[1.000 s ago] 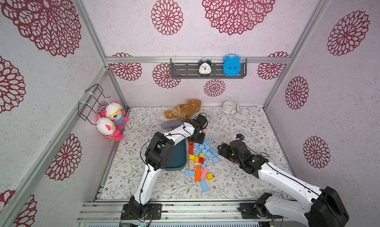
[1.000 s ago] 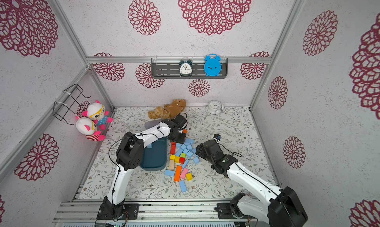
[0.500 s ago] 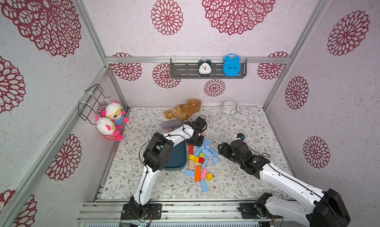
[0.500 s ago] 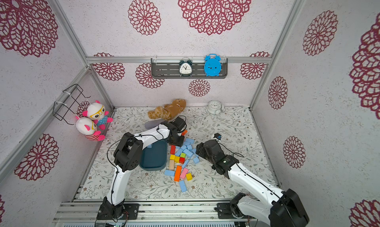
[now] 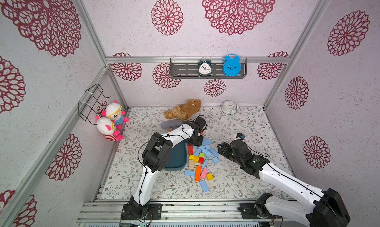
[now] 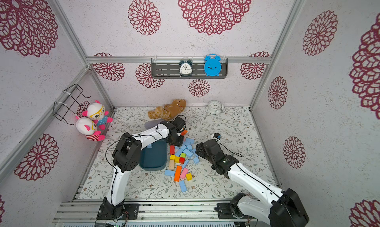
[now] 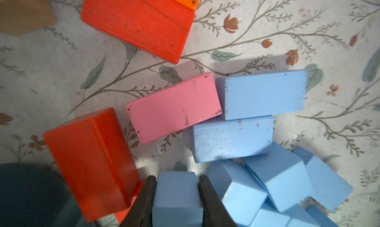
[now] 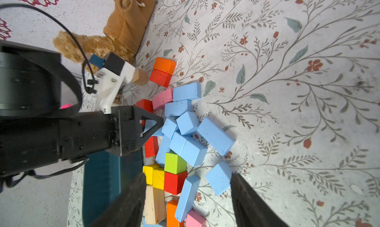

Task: Pick out the blue building blocks
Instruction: Pick up the building block from the center of the board, then place the building block in the storage box.

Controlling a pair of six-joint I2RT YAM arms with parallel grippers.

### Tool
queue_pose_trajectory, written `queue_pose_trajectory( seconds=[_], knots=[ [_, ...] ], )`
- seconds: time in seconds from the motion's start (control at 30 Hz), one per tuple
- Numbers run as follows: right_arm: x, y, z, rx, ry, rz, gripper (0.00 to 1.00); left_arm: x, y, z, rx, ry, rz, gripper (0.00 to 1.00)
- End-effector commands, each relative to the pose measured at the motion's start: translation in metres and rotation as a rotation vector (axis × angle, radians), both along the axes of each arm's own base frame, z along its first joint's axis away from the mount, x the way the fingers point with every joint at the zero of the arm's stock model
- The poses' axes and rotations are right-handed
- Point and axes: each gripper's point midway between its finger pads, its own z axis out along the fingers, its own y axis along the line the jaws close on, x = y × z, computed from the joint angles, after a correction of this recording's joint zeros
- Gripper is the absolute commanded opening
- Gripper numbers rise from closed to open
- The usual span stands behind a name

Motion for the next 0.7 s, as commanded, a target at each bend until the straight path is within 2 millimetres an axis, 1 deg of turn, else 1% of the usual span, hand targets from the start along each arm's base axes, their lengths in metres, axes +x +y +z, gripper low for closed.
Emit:
queue_pose_trajectory(
  seconds=[0.0,0.1,0.17,0.23,0.3,0.37,0.47,0.53,0.67],
  knots=[
    [0.014,0.017,0.022,0.011,-0.062,0.017,0.68,0.012,0.009,0.064,-0.092,-0.083,0.037,0.22],
    [0.020,0.034,0.024,0.014,-0.070,0.049,0.68,0.012,0.035,0.081,-0.113,-0.097,0.085,0.22],
    [0.024,0.049,0.023,0.019,-0.075,0.075,0.68,0.012,0.059,0.100,-0.129,-0.129,0.125,0.22],
    [0.027,0.064,0.023,0.022,-0.079,0.103,0.67,0.011,0.083,0.106,-0.134,-0.141,0.170,0.22],
    [0.030,0.078,0.023,0.023,-0.081,0.133,0.67,0.012,0.107,0.106,-0.136,-0.146,0.224,0.22],
    [0.033,0.091,0.020,0.021,-0.076,0.162,0.67,0.012,0.130,0.101,-0.134,-0.146,0.283,0.22],
    [0.037,0.104,0.017,0.017,-0.070,0.191,0.67,0.015,0.151,0.092,-0.125,-0.149,0.341,0.23],
    [0.038,0.110,0.014,0.022,-0.069,0.200,0.67,0.018,0.158,0.085,-0.105,-0.149,0.352,0.23],
    [0.039,0.118,0.009,0.034,-0.058,0.217,0.67,0.021,0.162,0.067,-0.086,-0.121,0.372,0.23]
  ],
)
